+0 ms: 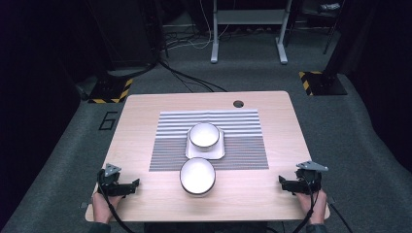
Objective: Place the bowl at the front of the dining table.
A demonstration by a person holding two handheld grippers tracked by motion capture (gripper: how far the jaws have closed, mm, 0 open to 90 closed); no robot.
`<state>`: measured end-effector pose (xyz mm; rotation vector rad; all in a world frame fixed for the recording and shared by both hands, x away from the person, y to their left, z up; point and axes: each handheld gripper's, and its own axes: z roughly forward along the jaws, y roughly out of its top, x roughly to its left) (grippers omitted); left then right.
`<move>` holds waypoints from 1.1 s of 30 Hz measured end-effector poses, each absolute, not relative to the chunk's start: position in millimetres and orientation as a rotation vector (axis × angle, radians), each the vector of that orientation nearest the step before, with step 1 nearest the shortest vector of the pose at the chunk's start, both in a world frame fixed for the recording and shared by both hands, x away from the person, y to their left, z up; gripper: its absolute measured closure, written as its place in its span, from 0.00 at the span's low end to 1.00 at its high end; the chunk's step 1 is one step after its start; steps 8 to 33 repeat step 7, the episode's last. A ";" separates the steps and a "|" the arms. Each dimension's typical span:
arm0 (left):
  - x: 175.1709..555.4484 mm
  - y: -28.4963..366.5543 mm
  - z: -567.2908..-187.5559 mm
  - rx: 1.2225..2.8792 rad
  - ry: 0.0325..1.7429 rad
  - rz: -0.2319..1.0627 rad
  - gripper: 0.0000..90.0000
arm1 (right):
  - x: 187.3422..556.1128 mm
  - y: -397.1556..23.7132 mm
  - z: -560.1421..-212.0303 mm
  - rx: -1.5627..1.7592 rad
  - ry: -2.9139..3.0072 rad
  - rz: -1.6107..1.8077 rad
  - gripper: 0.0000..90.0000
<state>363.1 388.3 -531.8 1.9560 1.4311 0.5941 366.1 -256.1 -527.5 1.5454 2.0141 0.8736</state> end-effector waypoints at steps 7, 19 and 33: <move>365.2 388.7 -531.8 1.953 1.436 0.593 0.00 | 367.7 -255.2 -529.4 1.509 2.033 0.855 0.00; 365.2 388.7 -531.8 1.953 1.436 0.593 0.00 | 367.7 -255.2 -529.4 1.509 2.033 0.855 0.00; 365.2 388.7 -531.8 1.953 1.436 0.593 0.00 | 367.7 -255.2 -529.4 1.509 2.033 0.855 0.00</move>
